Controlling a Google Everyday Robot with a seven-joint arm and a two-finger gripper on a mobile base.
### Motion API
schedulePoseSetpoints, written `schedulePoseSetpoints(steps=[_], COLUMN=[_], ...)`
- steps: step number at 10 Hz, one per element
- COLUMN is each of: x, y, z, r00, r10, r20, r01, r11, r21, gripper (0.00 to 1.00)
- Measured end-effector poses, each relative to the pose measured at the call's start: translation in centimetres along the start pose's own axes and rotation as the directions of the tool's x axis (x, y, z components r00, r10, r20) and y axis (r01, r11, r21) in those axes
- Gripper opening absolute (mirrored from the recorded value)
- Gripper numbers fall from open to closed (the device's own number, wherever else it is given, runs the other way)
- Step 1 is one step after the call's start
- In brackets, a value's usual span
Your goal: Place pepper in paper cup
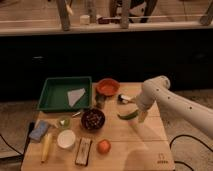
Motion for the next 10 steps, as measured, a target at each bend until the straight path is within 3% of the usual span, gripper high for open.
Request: schedulePoseSetpoints(steps=[10], x=[-0.3], y=[-0.2], z=[3.4], r00=[0.999], r10=[-0.03], r20=[0.024], r01=[0.03], r11=[0.999], r21=[-0.035], gripper=[0.8])
